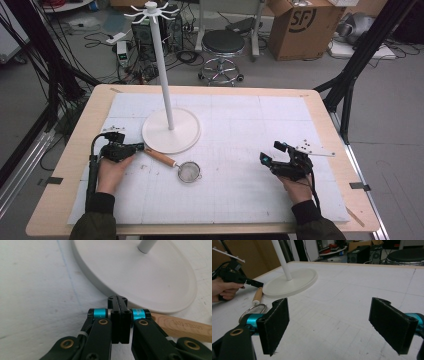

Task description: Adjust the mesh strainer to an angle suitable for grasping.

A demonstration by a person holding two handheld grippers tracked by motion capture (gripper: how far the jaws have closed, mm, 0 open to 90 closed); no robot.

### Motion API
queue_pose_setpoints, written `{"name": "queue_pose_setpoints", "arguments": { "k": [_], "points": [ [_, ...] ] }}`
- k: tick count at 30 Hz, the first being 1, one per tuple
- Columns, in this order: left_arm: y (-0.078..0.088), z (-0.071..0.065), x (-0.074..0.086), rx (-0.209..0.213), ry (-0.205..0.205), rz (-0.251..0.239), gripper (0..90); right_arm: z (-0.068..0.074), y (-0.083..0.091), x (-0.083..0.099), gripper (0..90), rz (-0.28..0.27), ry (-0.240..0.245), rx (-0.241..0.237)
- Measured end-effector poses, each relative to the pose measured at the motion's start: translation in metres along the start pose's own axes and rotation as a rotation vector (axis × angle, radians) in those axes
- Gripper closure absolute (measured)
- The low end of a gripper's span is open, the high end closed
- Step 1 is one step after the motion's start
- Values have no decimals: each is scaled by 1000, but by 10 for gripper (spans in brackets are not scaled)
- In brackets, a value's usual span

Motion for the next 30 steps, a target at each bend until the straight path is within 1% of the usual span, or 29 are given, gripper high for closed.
{"name": "queue_pose_setpoints", "arguments": {
  "k": [2, 4, 6, 7, 8, 11, 12, 14, 15, 16, 19, 20, 22, 23, 24, 25, 26, 27, 28, 29, 30],
  "points": [
    [-1, -2, 0, 1, -2, -1, 900, 0, 0, 0, 158, 2, -3, -2],
    [0, -2, 0, 15, 1, 6, 900, 0, -1, 0, 158, 1, -2, -5],
    [-1, -4, 1, 22, -8, 10, 900, 0, -1, 0, 158, 0, 0, -6],
    [0, -6, 1, 36, -18, 19, 900, 0, -1, 0, 158, -2, 5, -5],
    [-1, -8, 1, 44, -22, 23, 900, 0, -1, -1, 158, -4, -1, -5],
    [0, -16, 3, 53, -30, 36, 900, 0, 0, -1, 158, -5, -1, -5],
    [1, -20, 4, 58, -41, 42, 900, 0, 0, -1, 158, -8, 4, -5],
    [3, -27, 6, 41, -70, 45, 900, 0, 1, -1, 158, -8, -1, -7],
    [3, -31, 7, 37, -74, 47, 900, 0, 1, -1, 158, -8, -1, -7],
    [4, -33, 8, 42, -71, 48, 900, 1, 1, -2, 158, -10, -2, -8],
    [6, -41, 12, 36, -71, 44, 900, 0, 2, -2, 158, -14, -2, -9],
    [6, -43, 13, 36, -67, 39, 900, 1, 2, -2, 158, -12, -9, -12],
    [8, -48, 16, 28, -66, 33, 900, 1, 1, -2, 158, -8, -5, -15],
    [8, -51, 18, 27, -67, 26, 899, 2, 0, -2, 158, -5, -16, -16],
    [9, -53, 20, 33, -62, 23, 899, 6, -2, -5, 158, -1, -24, -45],
    [9, -56, 21, 29, -59, 16, 899, 10, -4, -6, 158, 4, -20, -54],
    [10, -58, 22, 22, -66, 17, 899, 14, -7, -8, 158, 15, -17, -68],
    [10, -61, 23, 29, -68, 20, 899, 14, -7, -8, 158, 15, -17, -68],
    [10, -64, 24, 33, -68, 20, 899, 24, -15, -10, 158, 40, -9, -102],
    [11, -69, 25, 27, -82, 20, 899, 30, -21, -10, 158, 57, -5, -115],
    [11, -69, 25, 27, -82, 20, 899, 37, -26, -9, 158, 73, 7, -135]
  ]
}}
Point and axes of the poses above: each handheld gripper's, and its own axes: y roughly backward along the jaws, x roughly out of its underside, z roughly to its left, the point moved 2 cm from there along -y, roughly forward along the jaws, and after that the axes turned 14 degrees about -x, right-handed, at the moved point
